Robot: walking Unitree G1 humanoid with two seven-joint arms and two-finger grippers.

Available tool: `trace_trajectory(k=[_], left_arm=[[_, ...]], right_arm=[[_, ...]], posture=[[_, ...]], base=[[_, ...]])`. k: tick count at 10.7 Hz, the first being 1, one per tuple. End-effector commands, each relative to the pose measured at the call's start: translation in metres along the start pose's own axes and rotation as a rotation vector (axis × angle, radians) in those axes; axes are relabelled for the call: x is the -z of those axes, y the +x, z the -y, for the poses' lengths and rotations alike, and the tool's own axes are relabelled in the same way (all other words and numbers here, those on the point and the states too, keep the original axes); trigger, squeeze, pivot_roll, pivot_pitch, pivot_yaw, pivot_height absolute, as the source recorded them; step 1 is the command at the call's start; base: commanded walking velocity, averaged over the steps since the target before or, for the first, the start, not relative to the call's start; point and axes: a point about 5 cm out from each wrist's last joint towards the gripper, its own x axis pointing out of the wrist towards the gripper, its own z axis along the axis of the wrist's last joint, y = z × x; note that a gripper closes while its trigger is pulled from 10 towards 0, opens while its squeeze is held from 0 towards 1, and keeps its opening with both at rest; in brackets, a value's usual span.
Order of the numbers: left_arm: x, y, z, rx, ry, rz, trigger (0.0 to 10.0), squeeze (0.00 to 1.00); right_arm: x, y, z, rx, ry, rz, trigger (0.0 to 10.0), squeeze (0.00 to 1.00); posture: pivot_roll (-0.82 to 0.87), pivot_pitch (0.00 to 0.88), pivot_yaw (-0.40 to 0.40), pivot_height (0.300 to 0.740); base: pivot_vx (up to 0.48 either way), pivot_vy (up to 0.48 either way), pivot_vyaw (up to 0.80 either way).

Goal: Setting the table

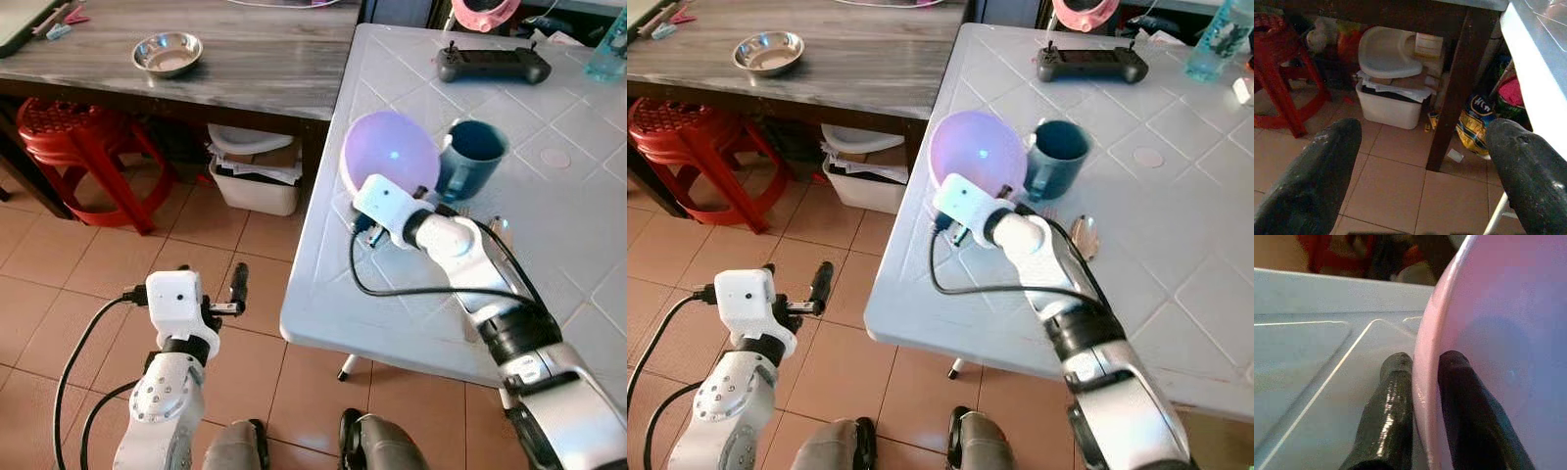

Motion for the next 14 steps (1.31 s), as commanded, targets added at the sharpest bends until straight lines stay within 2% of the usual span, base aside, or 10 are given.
trace_trajectory(k=[1, 4, 5, 7, 8, 10, 11, 12, 13, 14], left_arm=[[0.004, 0.0, -0.003, -0.017, 0.016, -0.018, 10.0, 0.0], [0.0, 0.004, -0.01, -0.054, 0.041, 0.001, 10.0, 0.0], [0.0, 0.005, -0.008, -0.033, 0.009, 0.0, 10.0, 0.0], [-0.007, 0.009, -0.005, -0.011, 0.047, 0.051, 10.0, 0.0], [-0.008, 0.01, -0.004, -0.002, 0.054, 0.055, 10.0, 0.0], [-0.009, 0.012, 0.001, 0.02, 0.066, 0.069, 10.0, 0.0], [-0.01, 0.013, -0.001, 0.008, 0.079, 0.078, 10.0, 0.0], [-0.011, 0.014, -0.002, 0.005, 0.083, 0.081, 10.0, 0.0], [-0.011, 0.014, -0.002, 0.003, 0.086, 0.085, 10.0, 0.0], [-0.011, 0.014, -0.002, 0.005, 0.091, 0.089, 10.0, 0.0]], right_arm=[[-0.009, -0.003, 0.004, 0.045, -0.001, 0.065, 0.0, 0.0], [-0.025, -0.02, 0.0, 0.224, 0.047, 0.234, 0.0, 0.0], [-0.025, -0.023, -0.003, 0.248, 0.06, 0.25, 0.0, 0.0], [-0.026, -0.036, -0.013, 0.349, 0.154, 0.282, 0.0, 0.0], [-0.023, -0.038, -0.017, 0.359, 0.162, 0.265, 0.0, 0.0], [-0.023, -0.038, -0.014, 0.386, 0.191, 0.262, 0.0, 0.0], [-0.023, -0.038, -0.013, 0.386, 0.183, 0.263, 3.8, 0.0], [-0.022, -0.038, -0.013, 0.383, 0.184, 0.263, 4.8, 0.0], [-0.021, -0.039, -0.015, 0.379, 0.187, 0.255, 10.0, 0.0], [-0.021, -0.039, -0.017, 0.38, 0.205, 0.258, 10.0, 0.0]], posture=[[0.06, 0.172, 0.005, 0.74], [0.06, 0.161, 0.009, 0.74], [0.06, 0.159, 0.011, 0.74], [0.05, 0.151, 0.011, 0.74], [0.05, 0.149, 0.012, 0.74], [0.05, 0.142, 0.014, 0.74], [0.04, 0.139, 0.012, 0.74], [0.04, 0.137, 0.011, 0.74], [0.04, 0.136, 0.012, 0.74], [0.04, 0.133, 0.013, 0.74]], base=[[0.0, 0.48, 0.0], [0.0, 0.48, 0.0], [0.0, 0.48, 0.0], [0.0, 0.48, 0.0], [0.0, 0.476, 0.0], [0.0, 0.448, 0.0], [0.0, 0.446, 0.0], [0.0, 0.435, 0.0], [0.0, 0.424, 0.0], [0.247, 0.412, 0.0]])
